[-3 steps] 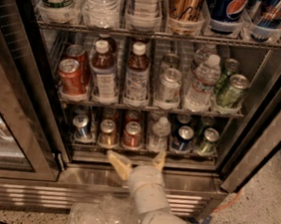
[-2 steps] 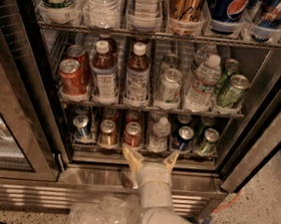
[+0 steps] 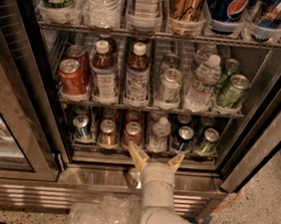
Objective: Pick water bottle from bottom shelf of fridge
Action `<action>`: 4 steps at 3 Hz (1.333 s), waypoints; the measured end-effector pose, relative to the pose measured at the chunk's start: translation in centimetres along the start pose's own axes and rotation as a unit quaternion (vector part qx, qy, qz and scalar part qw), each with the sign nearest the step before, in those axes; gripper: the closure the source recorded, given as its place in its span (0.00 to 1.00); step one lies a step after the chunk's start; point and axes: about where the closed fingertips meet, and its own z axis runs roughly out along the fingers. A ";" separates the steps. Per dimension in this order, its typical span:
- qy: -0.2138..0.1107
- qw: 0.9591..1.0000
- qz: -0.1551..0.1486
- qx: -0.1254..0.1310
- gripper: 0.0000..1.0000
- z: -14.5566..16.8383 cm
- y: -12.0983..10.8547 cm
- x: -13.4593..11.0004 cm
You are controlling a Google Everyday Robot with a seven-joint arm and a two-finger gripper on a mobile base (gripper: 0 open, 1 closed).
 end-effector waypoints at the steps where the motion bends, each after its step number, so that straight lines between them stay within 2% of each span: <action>1: -0.020 0.999 -0.024 0.032 0.09 2.4 -1.3 2.1; 2: -0.031 0.998 -0.038 0.046 0.09 3.2 -1.9 2.9; 3: -0.053 0.995 -0.053 0.069 0.20 4.5 -3.0 3.5; 4: -0.070 0.993 -0.060 0.080 0.21 5.9 -3.5 3.5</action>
Offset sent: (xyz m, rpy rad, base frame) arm 0.0349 -0.0203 -0.0480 -0.1311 -0.0690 -0.1200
